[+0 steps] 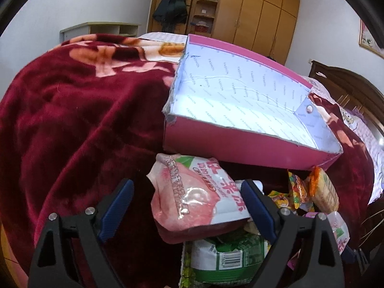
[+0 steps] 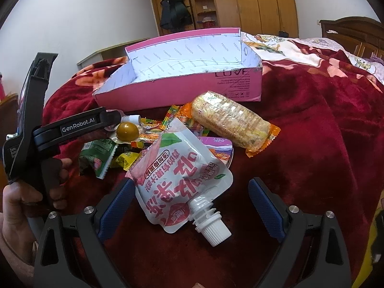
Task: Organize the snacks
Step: 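Grasp the pink snack pack with the left tool while the right tool grasps the spouted pouch, then lift both held snacks and carry them over the pink box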
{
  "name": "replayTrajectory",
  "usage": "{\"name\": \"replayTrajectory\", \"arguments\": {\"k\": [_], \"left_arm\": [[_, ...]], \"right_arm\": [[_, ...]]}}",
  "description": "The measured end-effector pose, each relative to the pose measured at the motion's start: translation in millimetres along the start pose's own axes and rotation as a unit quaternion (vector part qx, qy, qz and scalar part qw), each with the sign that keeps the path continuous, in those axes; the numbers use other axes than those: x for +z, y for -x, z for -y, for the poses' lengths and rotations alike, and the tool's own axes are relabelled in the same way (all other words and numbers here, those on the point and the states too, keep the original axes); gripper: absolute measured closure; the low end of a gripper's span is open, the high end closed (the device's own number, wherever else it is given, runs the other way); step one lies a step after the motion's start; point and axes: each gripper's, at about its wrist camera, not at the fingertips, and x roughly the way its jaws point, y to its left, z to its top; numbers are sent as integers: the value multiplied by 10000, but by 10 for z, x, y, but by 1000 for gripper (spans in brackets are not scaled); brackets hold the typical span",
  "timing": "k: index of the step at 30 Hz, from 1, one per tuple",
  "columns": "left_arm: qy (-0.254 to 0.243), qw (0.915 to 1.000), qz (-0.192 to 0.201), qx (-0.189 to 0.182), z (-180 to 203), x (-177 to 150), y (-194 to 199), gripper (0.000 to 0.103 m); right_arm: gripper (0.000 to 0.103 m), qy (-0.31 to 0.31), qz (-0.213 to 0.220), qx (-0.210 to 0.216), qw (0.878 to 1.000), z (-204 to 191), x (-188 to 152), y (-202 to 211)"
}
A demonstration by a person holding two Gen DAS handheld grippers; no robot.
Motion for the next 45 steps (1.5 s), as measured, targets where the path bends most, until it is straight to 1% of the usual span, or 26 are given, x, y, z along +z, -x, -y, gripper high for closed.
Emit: {"name": "replayTrajectory", "arguments": {"k": [3,5,7,8,12,16,19,21,23,24,25,26,31,37,40,45], "left_arm": [[-51,10000,54,24,24,-24,10,9],[-190,9998,77,42,69,-23,2,9],[-302,9995,7,-84,111,-17,-29,10],[-338,9994,-38,-99,127,-22,-47,11],[-330,9994,-12,-122,132,-32,-45,12],[-310,9993,2,-220,127,-49,-3,22],[-387,9991,91,-173,160,-75,64,23],[-395,9989,136,-218,162,-84,103,23],[-307,9987,143,-374,138,-90,146,23],[-261,9986,139,-431,123,-92,164,30],[-216,9985,139,-474,107,-94,185,29],[-188,9986,145,-480,96,-95,202,29],[-134,9988,231,-401,48,-105,293,29],[-87,9986,329,-409,5,-85,415,29],[-142,9982,422,-412,22,-85,499,30],[-225,9975,519,-430,64,-105,629,30]], "right_arm": [[6,40,42,-7,10000,-12,-2,0],[6,91,49,-8,9999,-19,7,-14],[6,144,55,3,9999,-30,23,-33],[6,177,74,8,9998,-36,31,-43],[6,213,92,17,9997,-56,42,-78],[6,204,137,-9,9997,-61,48,-78],[6,199,224,6,9996,-73,65,-56],[10,223,284,8,9993,-85,66,-34],[16,255,348,3,9991,-98,53,-17],[19,275,374,2,9989,-108,43,-12],[25,286,386,-15,9988,-113,38,-11],[26,303,414,-37,9987,-120,33,-6],[28,267,464,11,9986,-93,33,21],[28,282,708,-16,9971,-71,36,147],[28,285,809,-9,9963,-76,42,207],[28,253,840,16,9961,-75,30,265]]}}
